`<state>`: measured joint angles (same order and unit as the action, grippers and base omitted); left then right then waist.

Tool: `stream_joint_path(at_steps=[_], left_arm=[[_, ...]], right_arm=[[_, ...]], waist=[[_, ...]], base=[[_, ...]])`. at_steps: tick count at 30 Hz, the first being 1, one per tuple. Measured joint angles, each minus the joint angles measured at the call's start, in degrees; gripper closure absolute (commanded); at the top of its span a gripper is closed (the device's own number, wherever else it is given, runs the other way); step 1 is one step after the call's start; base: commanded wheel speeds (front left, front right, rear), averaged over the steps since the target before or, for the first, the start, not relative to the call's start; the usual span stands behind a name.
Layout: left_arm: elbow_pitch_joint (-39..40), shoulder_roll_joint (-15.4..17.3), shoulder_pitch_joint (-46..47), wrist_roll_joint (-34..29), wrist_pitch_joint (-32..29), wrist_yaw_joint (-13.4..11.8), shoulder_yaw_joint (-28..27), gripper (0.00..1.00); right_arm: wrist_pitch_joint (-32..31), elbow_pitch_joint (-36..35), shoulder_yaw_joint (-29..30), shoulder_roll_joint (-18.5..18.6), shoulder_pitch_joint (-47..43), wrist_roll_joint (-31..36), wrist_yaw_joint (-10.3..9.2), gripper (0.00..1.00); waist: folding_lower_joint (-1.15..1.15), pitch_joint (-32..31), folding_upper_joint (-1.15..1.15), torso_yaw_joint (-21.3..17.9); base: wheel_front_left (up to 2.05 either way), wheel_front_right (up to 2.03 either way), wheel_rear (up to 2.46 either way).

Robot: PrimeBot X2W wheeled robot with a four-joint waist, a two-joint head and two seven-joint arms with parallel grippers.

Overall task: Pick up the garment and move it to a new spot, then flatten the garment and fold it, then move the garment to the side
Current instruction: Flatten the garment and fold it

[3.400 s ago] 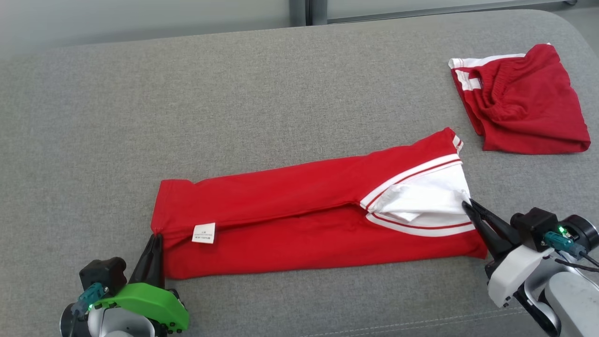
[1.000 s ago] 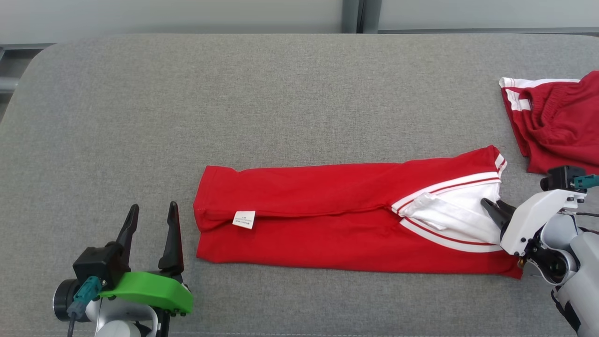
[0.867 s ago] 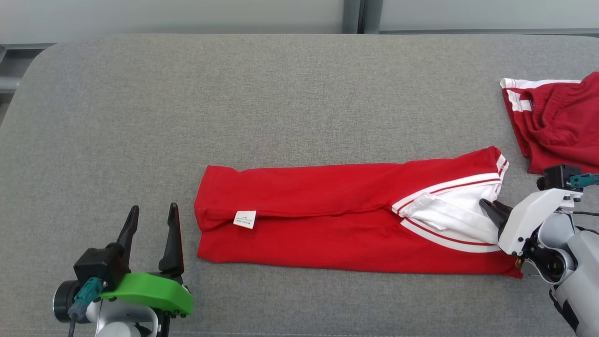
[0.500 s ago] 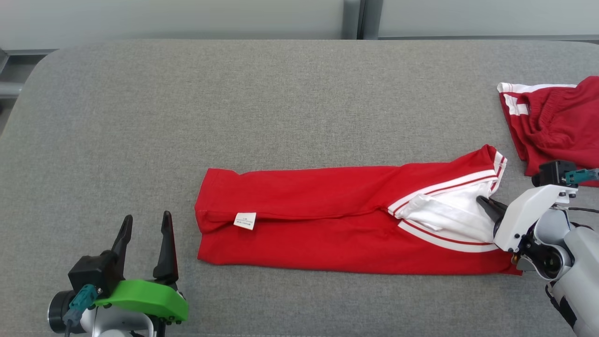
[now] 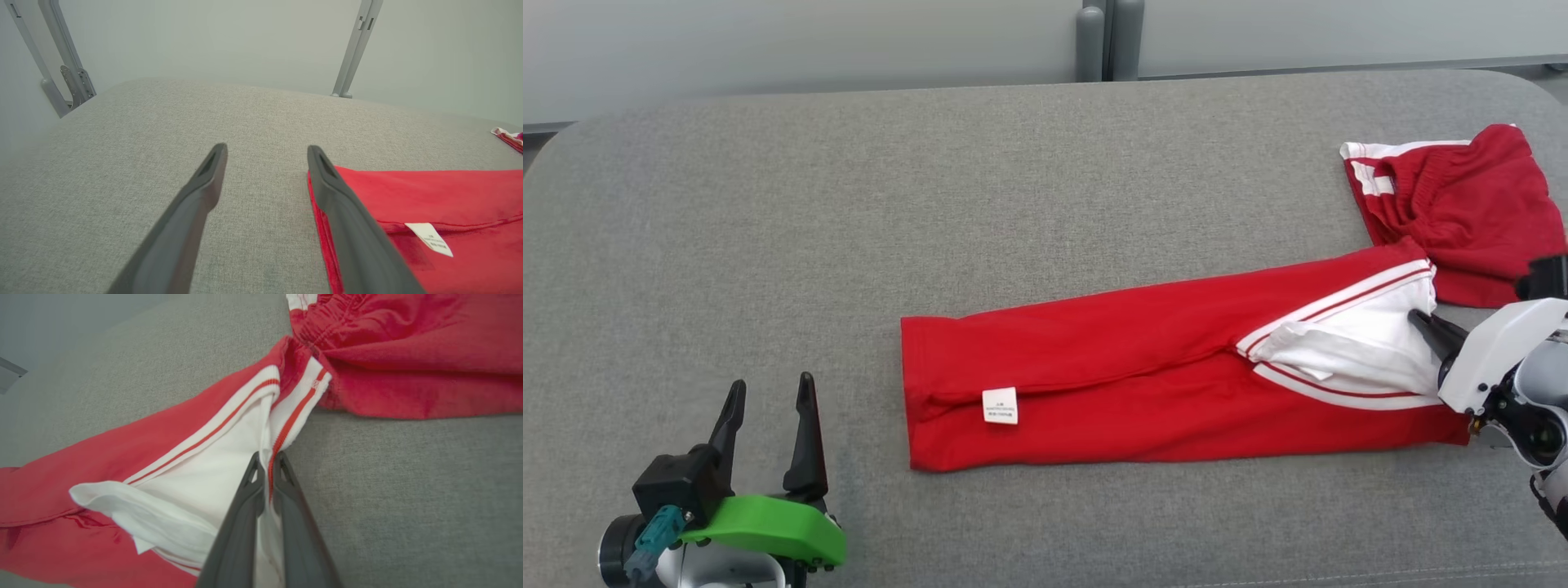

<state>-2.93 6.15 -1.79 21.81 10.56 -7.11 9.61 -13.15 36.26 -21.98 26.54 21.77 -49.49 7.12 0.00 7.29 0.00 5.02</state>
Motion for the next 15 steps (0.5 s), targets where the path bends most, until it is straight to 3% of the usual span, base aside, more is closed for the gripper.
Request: stream_joint_path(at_steps=[10,15], left_arm=[[0.6,-0.3,-0.1,-1.0,-0.4,0.0,0.1,0.00],[0.7,-0.5,-0.2,-1.0,-0.4,0.0,0.2,0.00]], right_arm=[[0.5,-2.3,1.2,4.3,1.2,-0.9,0.00,1.00],[-0.7,-5.5,0.4,3.7,1.2,-4.1,-0.01,1.00]], waist=[[0.00,-0.6,0.00,-2.0],[0.00,-0.8,0.00,-2.1]], base=[[0.00,0.00,0.00],[0.00,0.00,0.00]])
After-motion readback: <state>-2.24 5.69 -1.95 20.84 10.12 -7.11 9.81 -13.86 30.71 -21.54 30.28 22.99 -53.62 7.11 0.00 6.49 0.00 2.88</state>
